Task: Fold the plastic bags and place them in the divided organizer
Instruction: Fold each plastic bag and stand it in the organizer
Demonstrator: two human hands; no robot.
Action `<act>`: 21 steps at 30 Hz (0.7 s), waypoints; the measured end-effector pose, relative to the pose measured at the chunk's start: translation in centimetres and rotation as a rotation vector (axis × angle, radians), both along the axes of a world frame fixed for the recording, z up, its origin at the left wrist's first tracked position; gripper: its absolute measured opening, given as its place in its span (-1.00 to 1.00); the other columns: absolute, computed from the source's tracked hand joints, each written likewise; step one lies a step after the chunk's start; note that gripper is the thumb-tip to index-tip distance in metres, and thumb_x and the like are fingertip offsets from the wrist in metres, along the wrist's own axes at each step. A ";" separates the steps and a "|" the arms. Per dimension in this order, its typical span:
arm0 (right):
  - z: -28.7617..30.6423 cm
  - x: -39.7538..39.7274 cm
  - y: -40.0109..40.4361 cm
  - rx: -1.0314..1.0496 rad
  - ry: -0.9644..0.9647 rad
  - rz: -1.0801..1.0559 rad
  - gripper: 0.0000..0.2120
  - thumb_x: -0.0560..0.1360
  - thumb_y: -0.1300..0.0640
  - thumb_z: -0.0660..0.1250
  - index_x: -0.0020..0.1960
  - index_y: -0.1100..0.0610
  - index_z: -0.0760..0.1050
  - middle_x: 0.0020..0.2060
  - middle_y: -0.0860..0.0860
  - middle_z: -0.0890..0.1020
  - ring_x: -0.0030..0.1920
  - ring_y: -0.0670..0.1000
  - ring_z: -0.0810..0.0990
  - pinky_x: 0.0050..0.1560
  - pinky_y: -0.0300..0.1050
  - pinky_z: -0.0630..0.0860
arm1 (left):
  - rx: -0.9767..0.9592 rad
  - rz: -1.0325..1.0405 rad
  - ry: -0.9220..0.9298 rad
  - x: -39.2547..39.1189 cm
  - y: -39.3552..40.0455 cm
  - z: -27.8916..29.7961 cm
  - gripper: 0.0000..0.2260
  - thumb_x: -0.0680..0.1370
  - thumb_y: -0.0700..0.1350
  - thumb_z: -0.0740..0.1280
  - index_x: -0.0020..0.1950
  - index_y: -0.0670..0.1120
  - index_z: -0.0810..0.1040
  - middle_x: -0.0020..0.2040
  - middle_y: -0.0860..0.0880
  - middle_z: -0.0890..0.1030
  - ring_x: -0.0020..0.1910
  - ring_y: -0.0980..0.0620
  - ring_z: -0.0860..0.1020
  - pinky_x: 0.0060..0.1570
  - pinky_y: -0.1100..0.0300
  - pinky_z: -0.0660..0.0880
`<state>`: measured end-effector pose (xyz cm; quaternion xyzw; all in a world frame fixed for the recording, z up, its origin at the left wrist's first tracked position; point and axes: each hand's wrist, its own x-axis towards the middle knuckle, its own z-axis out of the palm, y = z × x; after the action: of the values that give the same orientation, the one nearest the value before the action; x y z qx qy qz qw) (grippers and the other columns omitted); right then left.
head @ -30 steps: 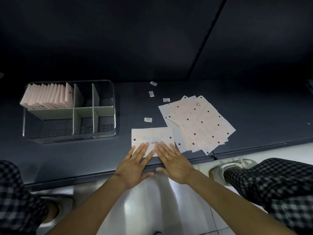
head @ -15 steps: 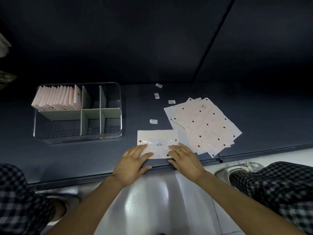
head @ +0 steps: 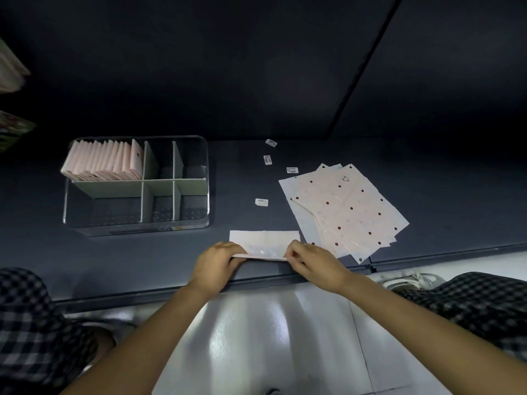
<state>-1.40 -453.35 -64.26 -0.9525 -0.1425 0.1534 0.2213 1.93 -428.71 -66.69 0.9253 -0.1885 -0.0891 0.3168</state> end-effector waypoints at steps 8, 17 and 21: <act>-1.5 2.4 0.3 0.361 0.225 -0.571 -0.84 0.49 0.07 0.37 -0.21 0.08 0.44 -0.37 -0.11 0.44 -0.30 -0.08 0.40 -0.28 -0.26 0.30 | -0.118 0.204 0.292 1.7 -0.2 0.4 -0.91 0.55 -0.09 0.33 -0.12 -0.06 0.59 -0.34 0.02 0.55 -0.22 -0.10 0.52 -0.29 0.17 0.34; -2.6 4.1 1.4 0.078 0.238 -0.723 -0.54 0.49 -0.04 0.35 -0.40 0.09 0.16 -0.46 -0.04 0.31 -0.32 0.04 0.34 -0.34 -0.11 0.23 | 0.145 0.064 -0.183 -0.6 -3.5 0.4 -0.57 0.53 -0.07 0.34 0.37 -0.11 0.41 0.33 -0.15 0.44 0.29 -0.19 0.41 0.30 -0.02 0.30; -2.4 4.4 1.6 0.051 0.254 -0.732 -0.56 0.49 -0.06 0.34 -0.40 0.10 0.22 -0.44 -0.02 0.38 -0.27 0.07 0.42 -0.26 -0.13 0.28 | 0.410 -0.293 -0.166 -1.6 -4.5 -1.6 -0.33 0.61 0.21 0.02 0.54 -0.14 -0.17 0.53 -0.05 -0.22 0.53 -0.03 -0.20 0.43 0.09 -0.36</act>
<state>2.97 -451.71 -66.67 -0.9080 0.2316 0.1773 0.3008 0.29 -433.23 -68.27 0.9371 -0.3240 -0.0940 0.0898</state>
